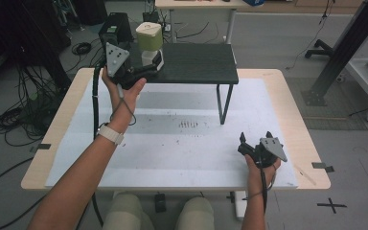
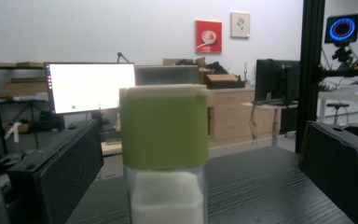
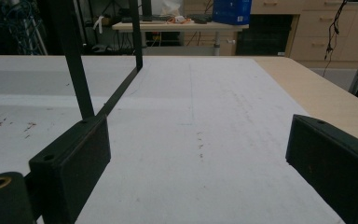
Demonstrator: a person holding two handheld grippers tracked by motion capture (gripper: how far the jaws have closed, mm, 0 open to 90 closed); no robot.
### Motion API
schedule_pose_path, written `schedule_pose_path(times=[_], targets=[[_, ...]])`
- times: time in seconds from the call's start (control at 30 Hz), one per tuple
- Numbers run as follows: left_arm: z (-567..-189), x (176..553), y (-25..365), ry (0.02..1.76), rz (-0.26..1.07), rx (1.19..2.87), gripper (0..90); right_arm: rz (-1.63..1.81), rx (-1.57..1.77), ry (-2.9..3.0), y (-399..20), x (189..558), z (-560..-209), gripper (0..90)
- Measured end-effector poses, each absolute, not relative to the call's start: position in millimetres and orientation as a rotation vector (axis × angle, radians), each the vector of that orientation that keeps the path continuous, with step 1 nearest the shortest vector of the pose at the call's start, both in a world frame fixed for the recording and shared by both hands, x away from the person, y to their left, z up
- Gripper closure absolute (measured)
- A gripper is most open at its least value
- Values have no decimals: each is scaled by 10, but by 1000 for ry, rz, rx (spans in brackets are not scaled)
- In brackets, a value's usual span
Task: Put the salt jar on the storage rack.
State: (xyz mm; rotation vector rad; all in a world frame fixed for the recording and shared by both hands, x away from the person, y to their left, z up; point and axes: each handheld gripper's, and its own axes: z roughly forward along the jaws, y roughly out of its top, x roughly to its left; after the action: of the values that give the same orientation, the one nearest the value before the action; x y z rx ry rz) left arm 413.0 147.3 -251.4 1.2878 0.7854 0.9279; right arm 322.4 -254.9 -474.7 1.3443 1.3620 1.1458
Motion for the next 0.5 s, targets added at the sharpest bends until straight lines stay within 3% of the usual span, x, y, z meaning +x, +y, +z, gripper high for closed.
schedule_pose_path(times=[0.5], targets=[[-2664,3780,1650,715,975,1286,2,1146,1341,1358,-2549,3221,-4748,66]])
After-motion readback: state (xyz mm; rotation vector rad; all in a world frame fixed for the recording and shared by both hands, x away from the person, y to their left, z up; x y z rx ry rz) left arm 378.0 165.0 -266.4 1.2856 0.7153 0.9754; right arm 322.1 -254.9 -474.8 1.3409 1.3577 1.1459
